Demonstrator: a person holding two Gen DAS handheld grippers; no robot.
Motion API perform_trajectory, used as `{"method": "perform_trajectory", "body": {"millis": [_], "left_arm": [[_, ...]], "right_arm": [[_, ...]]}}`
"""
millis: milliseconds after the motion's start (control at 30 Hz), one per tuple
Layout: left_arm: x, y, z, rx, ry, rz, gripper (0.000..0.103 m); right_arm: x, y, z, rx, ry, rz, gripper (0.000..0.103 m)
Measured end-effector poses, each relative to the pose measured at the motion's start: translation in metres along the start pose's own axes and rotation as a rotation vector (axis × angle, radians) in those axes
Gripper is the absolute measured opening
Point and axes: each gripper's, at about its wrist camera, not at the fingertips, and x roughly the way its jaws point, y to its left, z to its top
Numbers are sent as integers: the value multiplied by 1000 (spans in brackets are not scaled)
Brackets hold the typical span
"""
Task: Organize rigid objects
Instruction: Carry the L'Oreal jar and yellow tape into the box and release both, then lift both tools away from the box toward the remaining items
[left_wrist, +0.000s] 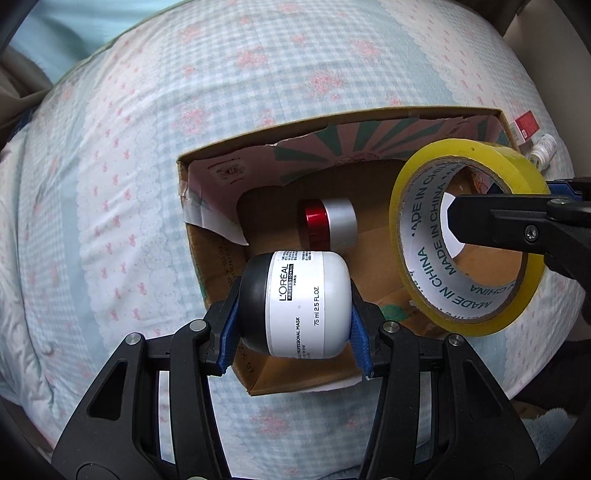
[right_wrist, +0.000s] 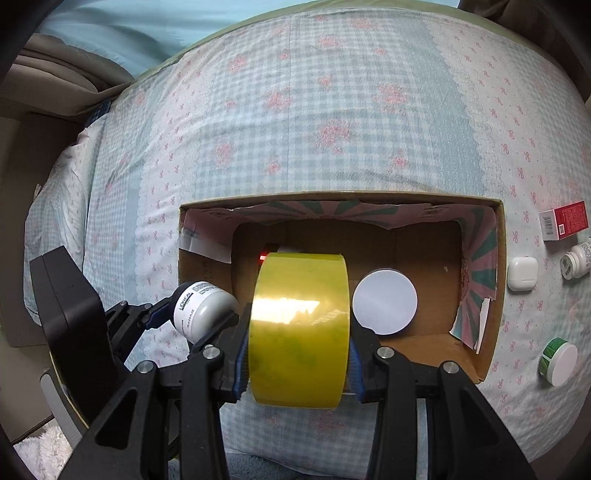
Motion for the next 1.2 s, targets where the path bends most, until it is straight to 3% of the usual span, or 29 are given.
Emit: {"method": "perform_trajectory", "body": {"millis": [167,300,367,400,467,500,600,800,1200], "left_arm": [[13,-3,0,-3,41,-7,46],[9,-4,3,11,23,8,46],[3,-1,5,-3,3,-12,71],[-1,1,5,-14,-13,-28,103],[-8,5,5,-36,-37,-71,103],[-10,6,5,-43,-40,-88,103],[-12,7,3,-32,-40,-63,103],[-21,10,-10,-52,-43,-69,103],[-75,9,-50,-74,-149,-41,103]], "right_arm": [[16,2,6,-25,48,21,39],[24,-1,9,-16,66,22,39],[27,-3,10,-9,68,52,39],[26,-2,10,-7,54,50,42],[22,0,11,-18,16,-10,72],[22,1,11,-26,13,-48,101],[19,-4,11,-46,3,-103,103],[11,-16,1,21,-10,-70,103],[-30,9,-39,-19,-105,-68,103]]}}
